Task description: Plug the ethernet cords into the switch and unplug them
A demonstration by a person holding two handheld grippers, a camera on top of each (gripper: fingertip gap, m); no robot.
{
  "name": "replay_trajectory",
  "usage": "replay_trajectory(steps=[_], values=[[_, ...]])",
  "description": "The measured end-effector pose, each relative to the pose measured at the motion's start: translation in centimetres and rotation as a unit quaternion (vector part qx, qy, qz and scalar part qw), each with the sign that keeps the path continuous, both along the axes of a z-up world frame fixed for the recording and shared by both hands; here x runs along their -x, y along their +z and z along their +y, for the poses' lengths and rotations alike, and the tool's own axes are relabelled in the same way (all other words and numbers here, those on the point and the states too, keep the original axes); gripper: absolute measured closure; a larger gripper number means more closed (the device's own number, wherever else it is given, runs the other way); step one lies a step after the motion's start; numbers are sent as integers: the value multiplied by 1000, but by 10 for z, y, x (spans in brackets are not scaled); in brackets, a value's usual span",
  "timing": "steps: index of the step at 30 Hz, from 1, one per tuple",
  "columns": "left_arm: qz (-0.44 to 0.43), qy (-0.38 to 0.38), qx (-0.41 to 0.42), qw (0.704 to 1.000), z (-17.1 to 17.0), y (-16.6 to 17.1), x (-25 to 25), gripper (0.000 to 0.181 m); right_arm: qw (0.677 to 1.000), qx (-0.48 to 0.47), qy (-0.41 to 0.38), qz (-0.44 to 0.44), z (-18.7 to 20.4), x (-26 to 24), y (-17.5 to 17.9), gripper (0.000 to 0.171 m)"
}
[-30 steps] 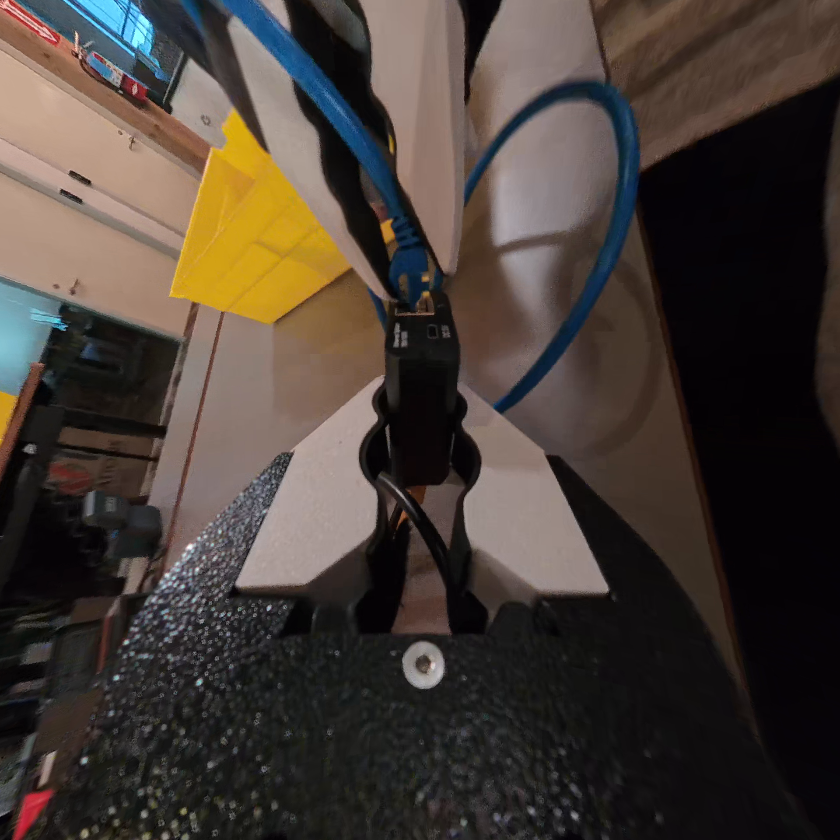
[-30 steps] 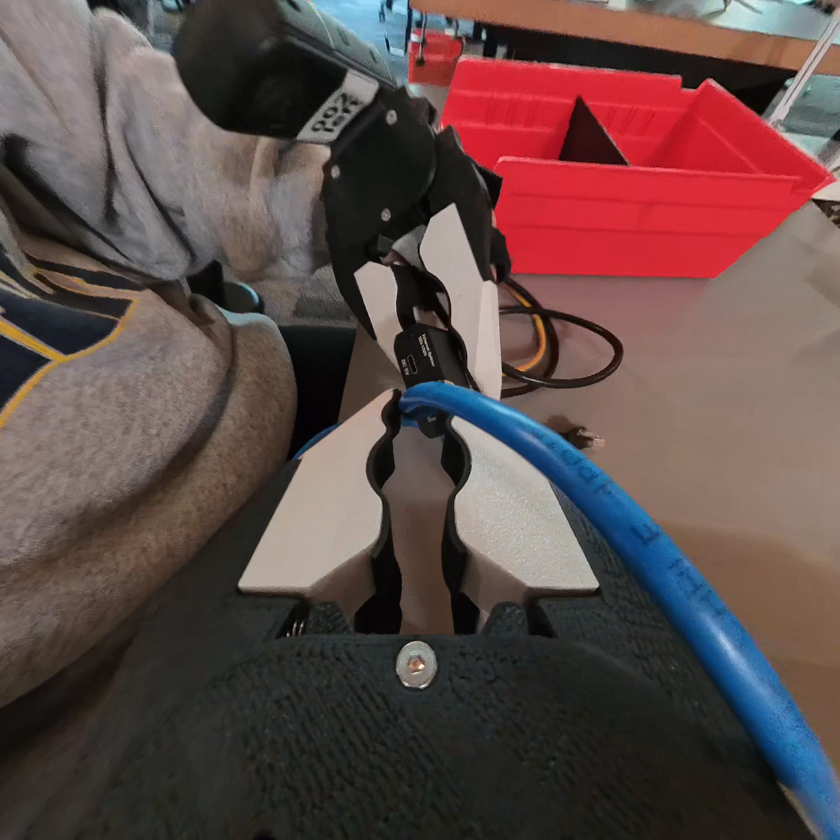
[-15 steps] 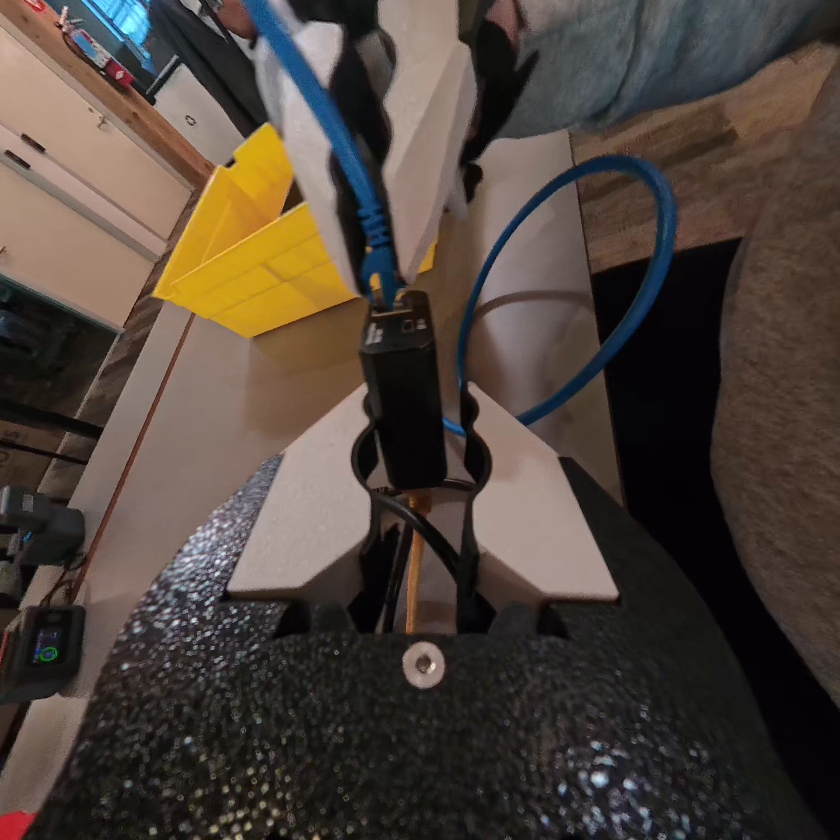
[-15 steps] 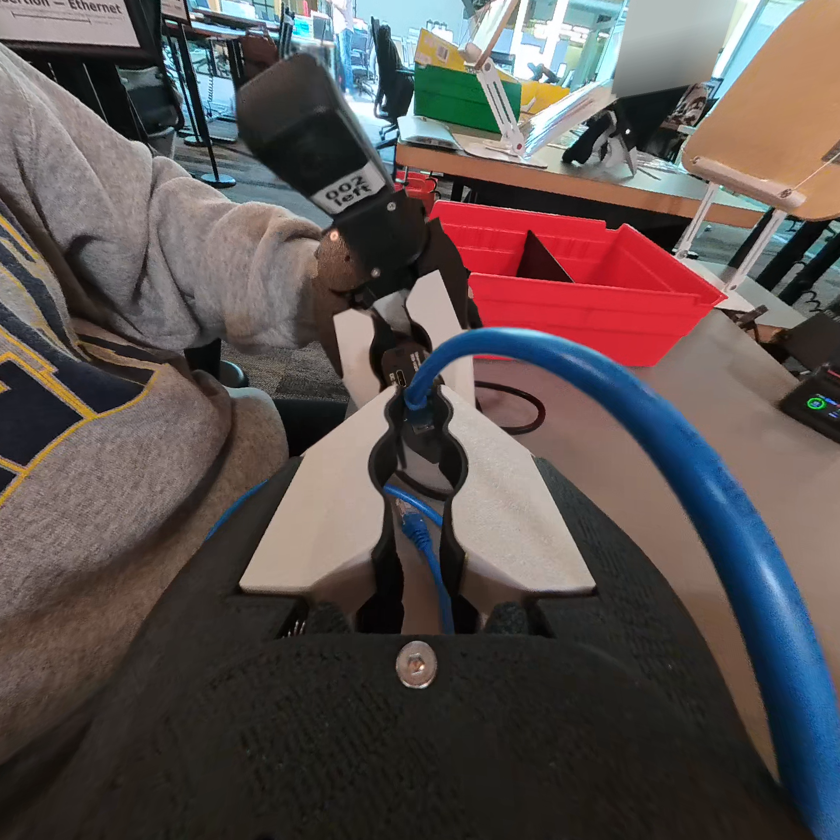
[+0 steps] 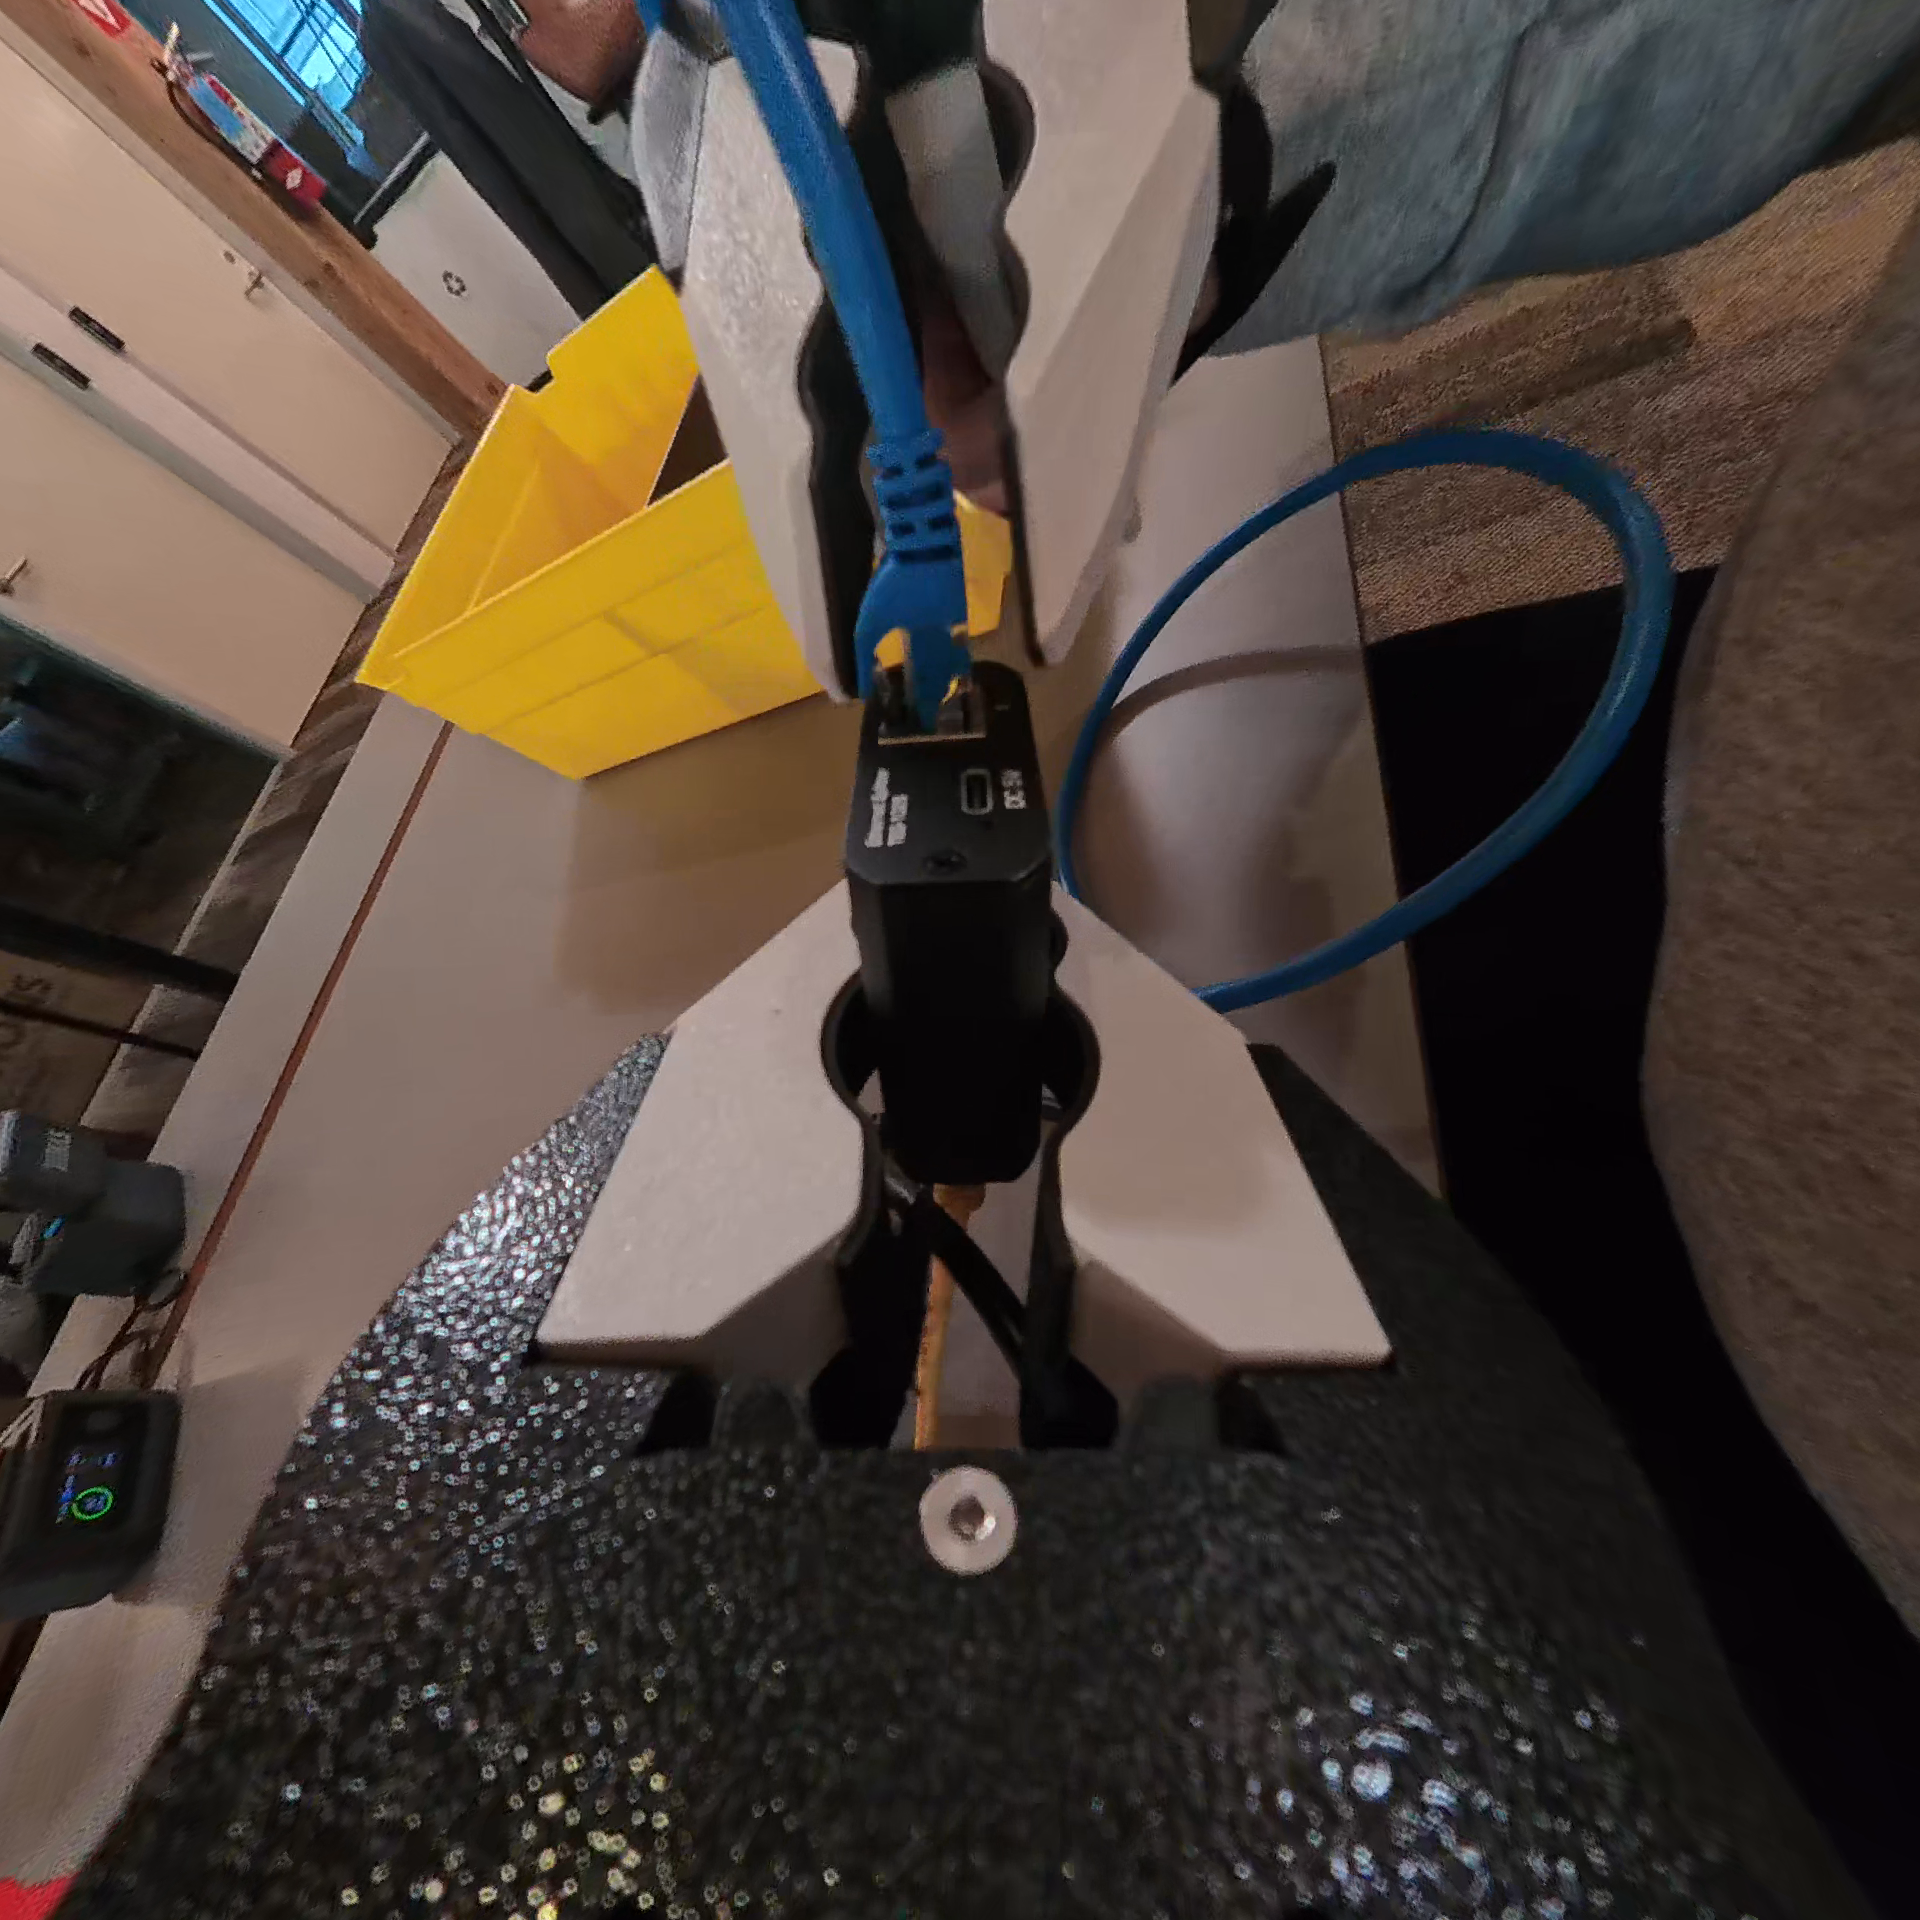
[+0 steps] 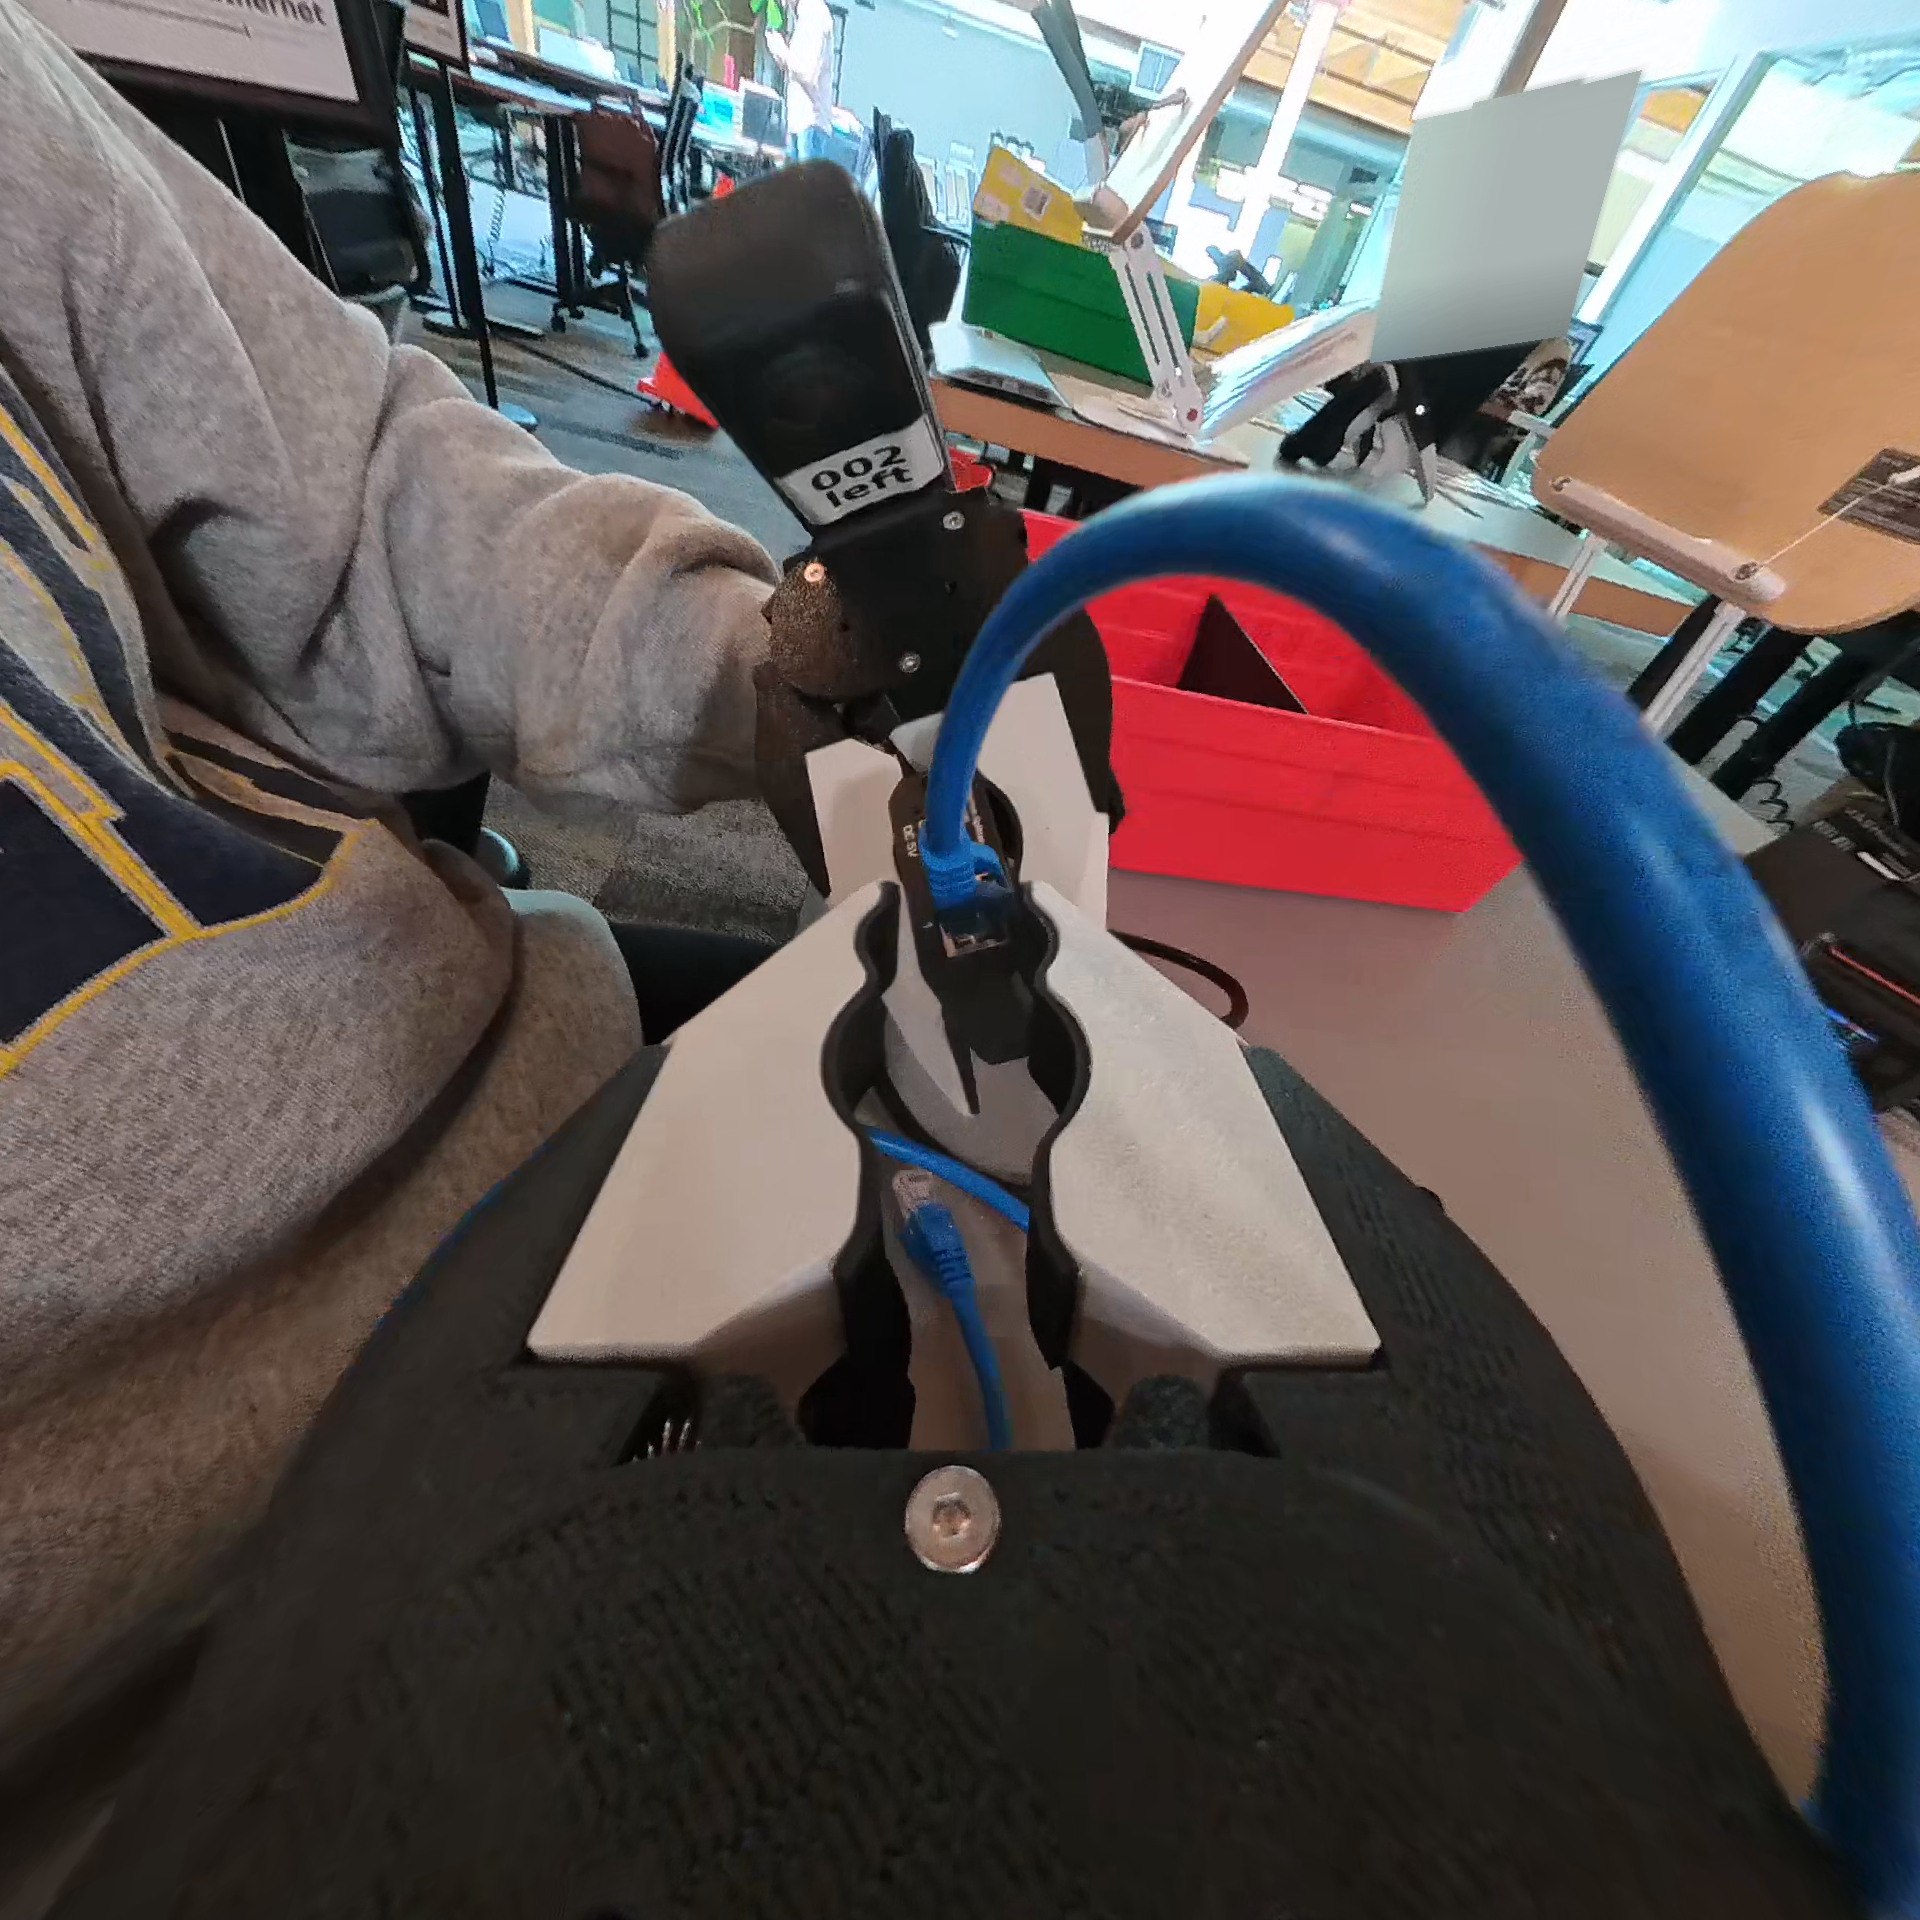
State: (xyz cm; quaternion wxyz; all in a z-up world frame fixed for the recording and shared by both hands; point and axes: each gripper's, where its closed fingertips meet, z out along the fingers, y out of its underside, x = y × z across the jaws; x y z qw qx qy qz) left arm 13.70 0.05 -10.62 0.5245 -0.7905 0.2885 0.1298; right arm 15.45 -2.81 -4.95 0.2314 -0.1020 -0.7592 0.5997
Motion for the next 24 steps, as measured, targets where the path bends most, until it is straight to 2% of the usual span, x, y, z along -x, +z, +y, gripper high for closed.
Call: replay_trajectory(steps=[3, 20, 24], values=[[2, -9, 1, 1000, -1, 0, -3, 160, 1000, -2, 2, -6, 0, -1, 1, 158], [31, -10, 41, 999, -7, -13, 2, 159, 996, -66, -23, 62, -8, 1, -7, 157], [61, 36, 63, 995, -10, -18, 20, 159, 980, -151, -73, 105, -1, 11, -16, 155]])
